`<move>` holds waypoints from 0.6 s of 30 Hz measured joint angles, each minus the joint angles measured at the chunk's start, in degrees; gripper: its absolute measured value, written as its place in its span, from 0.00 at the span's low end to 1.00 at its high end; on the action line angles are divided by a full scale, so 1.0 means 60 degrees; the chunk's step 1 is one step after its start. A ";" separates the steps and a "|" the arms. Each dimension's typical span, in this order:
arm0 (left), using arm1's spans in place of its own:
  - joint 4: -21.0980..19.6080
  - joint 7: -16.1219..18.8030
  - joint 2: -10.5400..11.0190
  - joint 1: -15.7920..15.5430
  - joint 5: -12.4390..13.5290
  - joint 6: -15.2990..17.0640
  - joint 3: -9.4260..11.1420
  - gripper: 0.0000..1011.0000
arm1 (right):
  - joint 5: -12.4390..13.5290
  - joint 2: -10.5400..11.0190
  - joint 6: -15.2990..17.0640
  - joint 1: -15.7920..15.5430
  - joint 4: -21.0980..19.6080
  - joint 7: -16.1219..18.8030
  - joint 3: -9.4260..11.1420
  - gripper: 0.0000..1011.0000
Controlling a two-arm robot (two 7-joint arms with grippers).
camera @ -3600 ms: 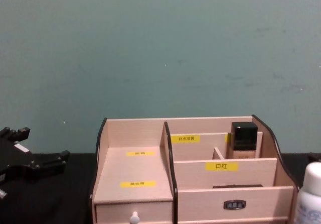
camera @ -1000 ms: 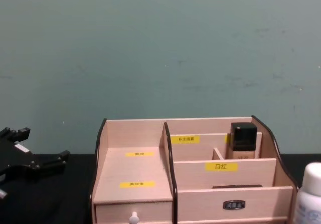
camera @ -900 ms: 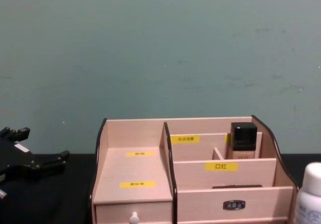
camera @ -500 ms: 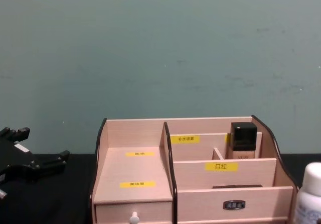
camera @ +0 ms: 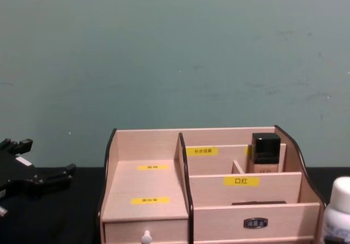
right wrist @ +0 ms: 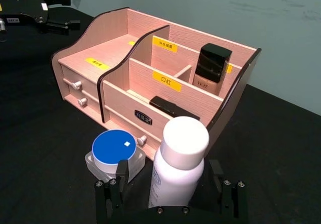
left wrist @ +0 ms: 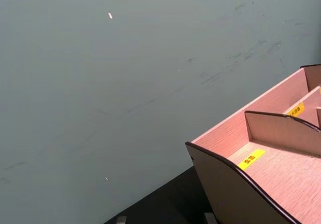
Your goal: Pick up the facial cleanser and watermelon frost from the table and place them into the tiered storage box.
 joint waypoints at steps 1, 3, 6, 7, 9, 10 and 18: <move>0.0000 0.0000 0.0000 0.0001 0.0000 0.0000 0.0000 0.99 | -0.0021 -0.0034 0.0007 0.0025 0.0028 0.0017 -0.0006 0.99; 0.0000 0.0000 0.0000 0.0001 0.0000 0.0000 0.0000 0.99 | -0.0065 -0.0131 0.0025 0.0094 0.0118 0.0057 -0.0014 0.99; 0.0000 0.0000 0.0000 0.0001 0.0000 0.0000 0.0000 0.99 | -0.0107 -0.0226 0.0036 0.0150 0.0204 0.0113 -0.0015 0.99; 0.0000 0.0000 0.0000 0.0000 0.0000 0.0000 -0.0001 0.99 | -0.0131 -0.0276 0.0043 0.0181 0.0250 0.0150 -0.0017 0.99; 0.0000 0.0000 0.0000 0.0000 0.0000 0.0000 0.0000 0.99 | -0.0178 -0.0344 0.0047 0.0220 0.0315 0.0193 -0.0026 0.99; 0.0000 0.0001 0.0000 0.0001 0.0001 0.0000 0.0000 0.99 | -0.0191 -0.0361 0.0049 0.0233 0.0334 0.0206 -0.0028 0.99; 0.0000 0.0000 0.0000 0.0000 0.0000 0.0000 -0.0001 0.99 | -0.0329 -0.0551 0.0004 0.0367 0.0540 0.0319 -0.0052 0.99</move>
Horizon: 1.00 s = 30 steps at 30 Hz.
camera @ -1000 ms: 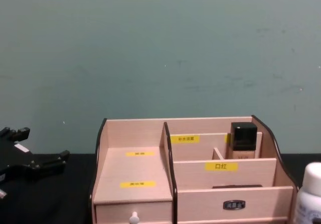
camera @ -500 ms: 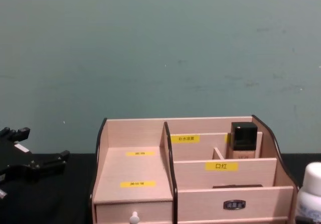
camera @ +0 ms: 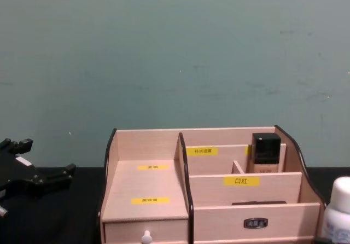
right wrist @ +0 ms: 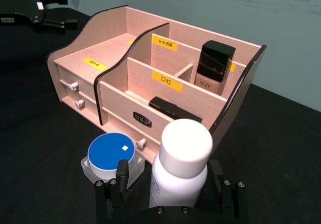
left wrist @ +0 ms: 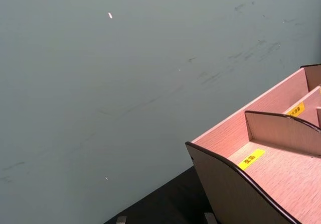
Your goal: Pick up the facial cleanser and watermelon frost from the table and place them into the tiered storage box.
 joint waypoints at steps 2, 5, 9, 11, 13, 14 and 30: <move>0.0000 0.0000 0.0000 0.0000 0.0000 0.0000 0.0000 0.99 | -0.0029 -0.0039 -0.0030 0.0016 0.0026 0.0018 0.0000 0.99; 0.0001 0.0000 0.0000 0.0000 0.0000 0.0001 0.0000 0.99 | -0.0082 -0.0094 -0.0086 0.0033 0.0062 0.0025 0.0000 0.99; 0.0000 0.0000 0.0000 0.0000 0.0000 0.0000 0.0001 0.99 | -0.0157 -0.0161 -0.0140 0.0050 0.0101 0.0023 0.0009 0.99; 0.0000 0.0000 0.0000 0.0000 0.0000 0.0000 0.0000 0.99 | -0.0196 -0.0192 -0.0155 0.0056 0.0116 0.0018 0.0009 0.99; 0.0000 0.0000 0.0000 0.0000 0.0000 0.0000 0.0001 0.99 | -0.0196 -0.0190 -0.0157 0.0056 0.0116 0.0018 0.0010 0.99; 0.0000 0.0000 0.0000 0.0000 0.0000 0.0001 0.0000 0.99 | -0.0195 -0.0188 -0.0157 0.0057 0.0115 0.0018 0.0011 0.99; 0.0000 0.0000 0.0000 0.0001 0.0000 0.0000 0.0001 0.99 | -0.0165 -0.0166 -0.0156 0.0050 0.0100 0.0007 0.0016 0.86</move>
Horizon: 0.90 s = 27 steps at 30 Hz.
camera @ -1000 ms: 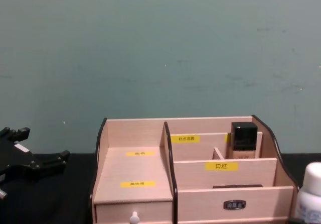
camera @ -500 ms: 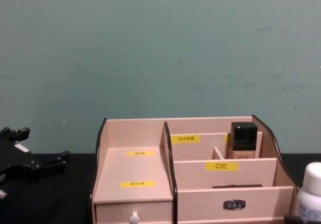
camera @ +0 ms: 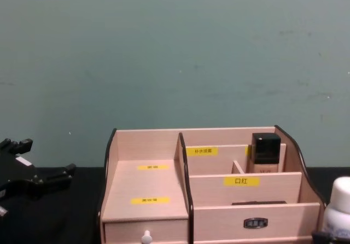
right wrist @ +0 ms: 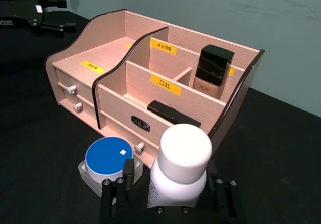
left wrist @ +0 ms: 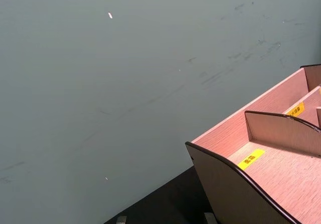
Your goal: Pick up the facial cleanser and watermelon frost from the table and place them into the tiered storage box.
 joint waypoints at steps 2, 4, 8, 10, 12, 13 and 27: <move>0.0000 0.0000 0.0000 -0.0001 0.0000 0.0000 0.0000 0.99 | 0.0003 0.0002 0.0001 -0.0002 -0.0002 -0.0002 0.0000 0.82; 0.0000 0.0000 0.0000 0.0000 0.0000 0.0000 0.0000 0.99 | 0.0006 0.0004 0.0002 -0.0004 -0.0003 -0.0003 0.0001 0.75; 0.0000 0.0000 0.0000 0.0000 0.0000 0.0000 -0.0001 0.99 | 0.0011 0.0007 0.0005 -0.0004 -0.0007 -0.0004 0.0001 0.63; 0.0001 0.0000 0.0000 0.0000 0.0000 0.0000 -0.0001 0.99 | 0.0013 0.0009 0.0006 -0.0004 -0.0008 -0.0004 0.0001 0.60; 0.0000 0.0000 0.0000 0.0000 0.0000 0.0000 0.0000 0.99 | 0.0015 0.0010 0.0006 -0.0004 -0.0009 -0.0004 0.0000 0.59; 0.0001 0.0000 -0.0001 0.0000 0.0000 0.0000 0.0000 0.99 | 0.0016 0.0011 0.0006 -0.0004 -0.0009 -0.0004 0.0000 0.60; 0.0000 0.0000 0.0000 -0.0001 0.0000 0.0000 0.0000 0.99 | 0.0034 0.0011 0.0004 -0.0006 -0.0013 0.0002 0.0010 0.60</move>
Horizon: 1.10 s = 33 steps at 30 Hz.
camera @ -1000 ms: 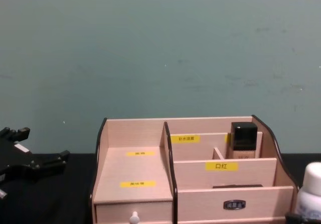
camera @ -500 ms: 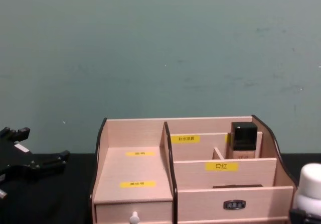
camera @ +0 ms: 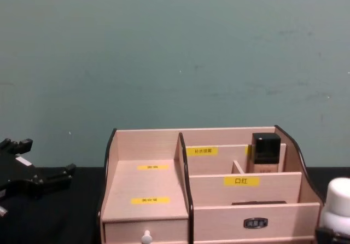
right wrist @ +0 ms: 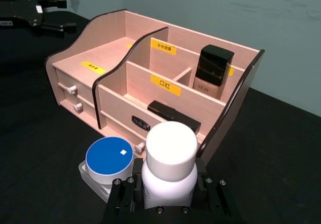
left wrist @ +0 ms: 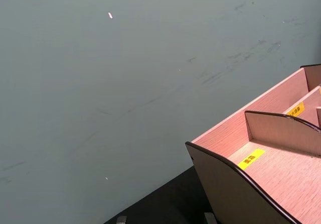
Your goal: Pick up the facial cleanser and watermelon frost from the table and place them into the tiered storage box.
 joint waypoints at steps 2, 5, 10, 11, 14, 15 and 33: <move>0.0000 0.0000 0.0000 0.0000 0.0000 0.0000 0.0000 0.99 | 0.0030 0.0001 -0.0013 -0.0013 -0.0025 0.0029 0.0043 0.59; 0.0000 0.0000 0.0000 0.0000 0.0000 0.0000 0.0000 0.99 | 0.0089 0.0068 -0.0064 -0.0048 -0.0179 0.0139 0.0140 0.59; 0.0000 0.0000 0.0000 0.0000 0.0000 0.0000 0.0000 0.99 | 0.0092 0.0256 -0.0081 -0.0061 -0.0572 0.0261 0.0234 0.60; 0.0000 0.0000 0.0000 0.0000 0.0000 0.0000 0.0000 0.99 | 0.0094 0.0293 -0.0078 -0.0059 -0.0658 0.0287 0.0253 0.59; 0.0000 0.0001 0.0000 0.0000 0.0000 0.0000 0.0000 0.99 | 0.0140 0.0415 -0.0019 -0.0027 -0.1006 0.0377 0.0316 0.59; 0.0000 0.0000 0.0000 0.0000 0.0000 0.0000 0.0000 0.99 | 0.0165 0.0445 0.0000 -0.0017 -0.1094 0.0401 0.0332 0.60; 0.0000 0.0000 0.0000 0.0000 0.0000 0.0000 0.0000 0.99 | 0.0480 0.0293 0.0520 0.1241 -0.1880 0.0450 -0.0224 0.59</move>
